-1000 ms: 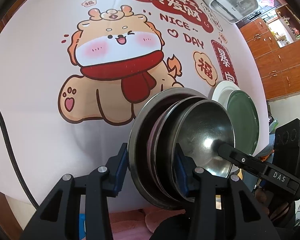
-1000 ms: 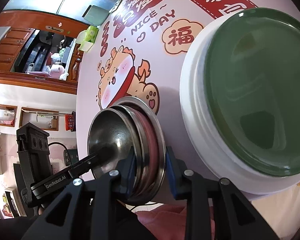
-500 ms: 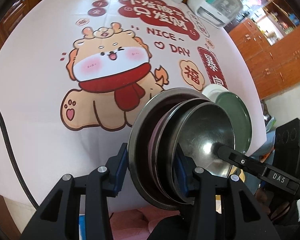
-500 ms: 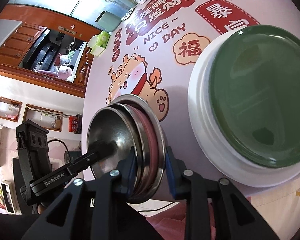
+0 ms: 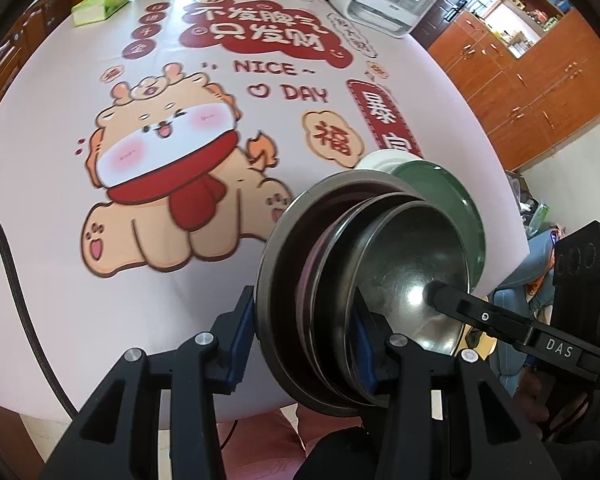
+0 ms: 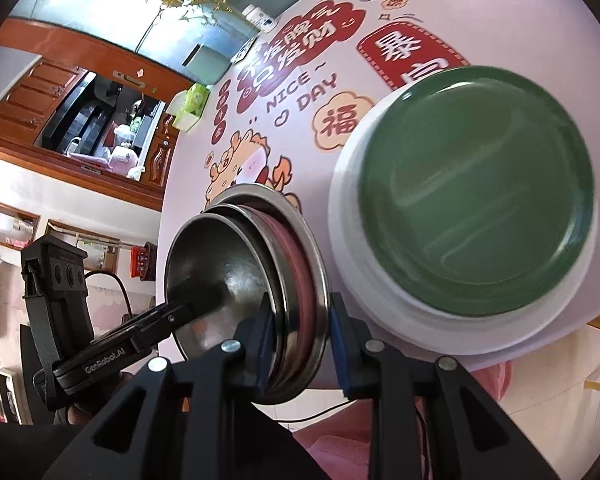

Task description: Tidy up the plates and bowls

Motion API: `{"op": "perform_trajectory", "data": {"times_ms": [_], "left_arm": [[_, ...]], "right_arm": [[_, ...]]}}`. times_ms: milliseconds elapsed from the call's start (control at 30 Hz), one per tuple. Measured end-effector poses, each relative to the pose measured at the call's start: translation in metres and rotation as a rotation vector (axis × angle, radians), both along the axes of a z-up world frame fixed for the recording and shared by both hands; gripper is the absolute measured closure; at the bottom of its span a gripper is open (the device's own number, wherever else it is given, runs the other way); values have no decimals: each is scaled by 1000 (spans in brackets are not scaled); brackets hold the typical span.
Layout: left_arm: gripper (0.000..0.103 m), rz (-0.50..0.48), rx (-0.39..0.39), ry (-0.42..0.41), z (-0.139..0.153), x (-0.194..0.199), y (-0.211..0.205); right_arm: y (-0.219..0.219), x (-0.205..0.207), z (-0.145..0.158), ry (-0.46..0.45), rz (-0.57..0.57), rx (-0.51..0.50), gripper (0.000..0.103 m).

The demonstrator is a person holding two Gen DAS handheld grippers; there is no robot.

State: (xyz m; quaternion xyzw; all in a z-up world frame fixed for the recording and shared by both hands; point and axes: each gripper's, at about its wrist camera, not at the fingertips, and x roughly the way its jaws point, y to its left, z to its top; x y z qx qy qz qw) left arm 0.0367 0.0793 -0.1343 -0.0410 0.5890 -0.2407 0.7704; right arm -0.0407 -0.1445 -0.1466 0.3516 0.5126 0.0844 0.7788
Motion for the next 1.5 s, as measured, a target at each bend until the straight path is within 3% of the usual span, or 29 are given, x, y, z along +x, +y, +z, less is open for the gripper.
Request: {"op": "perform_trajectory", "data": {"times_ms": [733, 1500], "left_arm": [[62, -30, -25, -13, 16, -9, -112], [61, 87, -20, 43, -2, 5, -176]], "right_arm": [[-107, -14, 12, 16, -9, -19, 78], [-179, 27, -1, 86, 112, -23, 78]]}}
